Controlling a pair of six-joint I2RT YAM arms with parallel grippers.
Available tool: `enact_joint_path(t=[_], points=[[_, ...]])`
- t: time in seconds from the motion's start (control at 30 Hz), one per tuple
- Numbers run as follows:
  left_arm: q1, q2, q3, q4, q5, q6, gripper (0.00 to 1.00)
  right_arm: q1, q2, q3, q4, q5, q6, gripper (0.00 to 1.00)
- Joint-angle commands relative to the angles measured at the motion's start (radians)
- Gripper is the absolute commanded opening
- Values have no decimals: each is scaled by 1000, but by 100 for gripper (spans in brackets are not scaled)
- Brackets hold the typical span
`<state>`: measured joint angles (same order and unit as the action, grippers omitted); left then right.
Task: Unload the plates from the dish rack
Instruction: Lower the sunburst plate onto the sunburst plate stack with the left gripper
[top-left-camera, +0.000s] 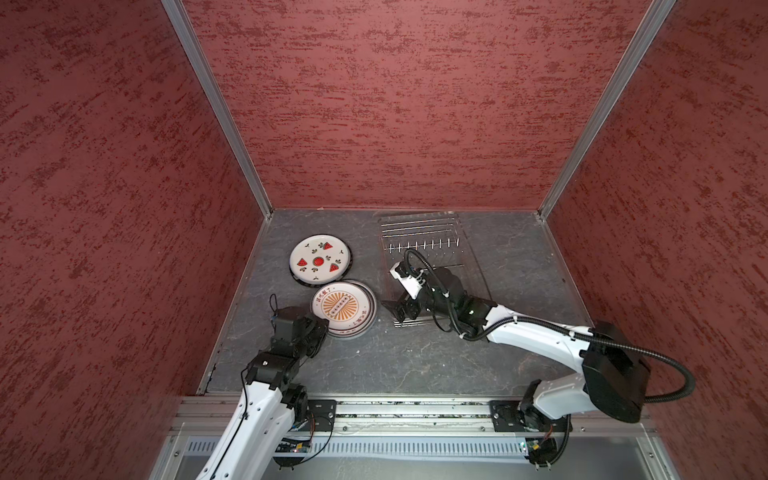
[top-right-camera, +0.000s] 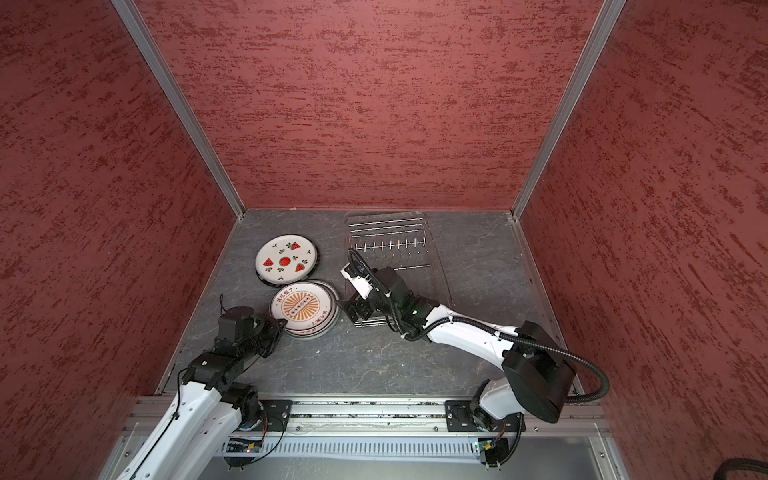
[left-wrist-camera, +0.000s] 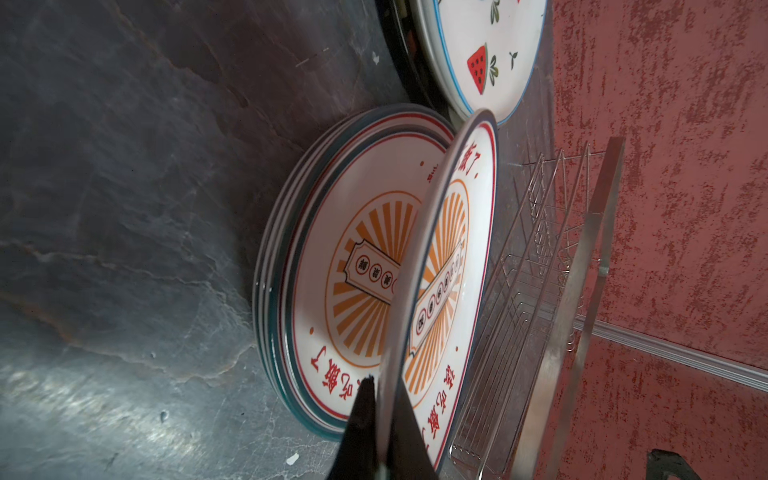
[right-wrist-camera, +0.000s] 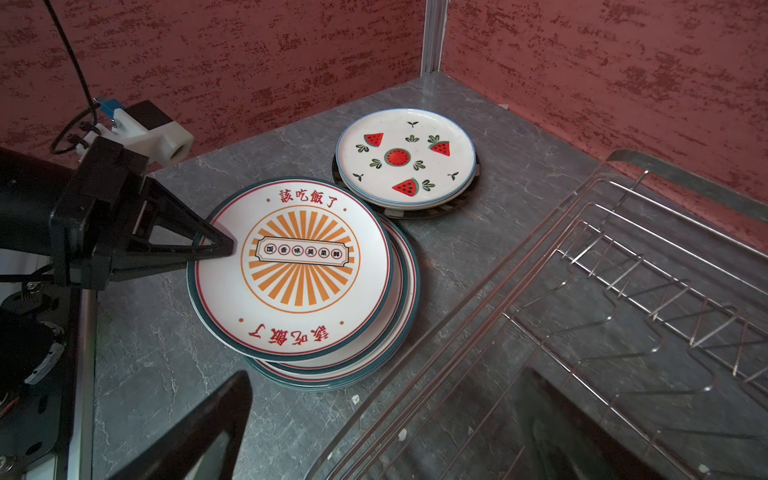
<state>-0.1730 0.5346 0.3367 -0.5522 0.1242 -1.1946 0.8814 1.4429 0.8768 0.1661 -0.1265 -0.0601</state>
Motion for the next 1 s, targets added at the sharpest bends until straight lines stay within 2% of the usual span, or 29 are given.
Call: enact_joint_path(t=[0.0,0.23,0.6,0.97], points=[[7,22,4,61,27,-14,0,7,-16,-8,26,-43,-12,99],[10,36,-5,54,6,-46,0,7,-4,-11,25,-138,-16,99],[13,97,-13,77,21,-49,3,7,0,-13,36,-113,-16,99],[15,84,-13,57,0,-52,30,7,5,-12,36,-91,-12,99]])
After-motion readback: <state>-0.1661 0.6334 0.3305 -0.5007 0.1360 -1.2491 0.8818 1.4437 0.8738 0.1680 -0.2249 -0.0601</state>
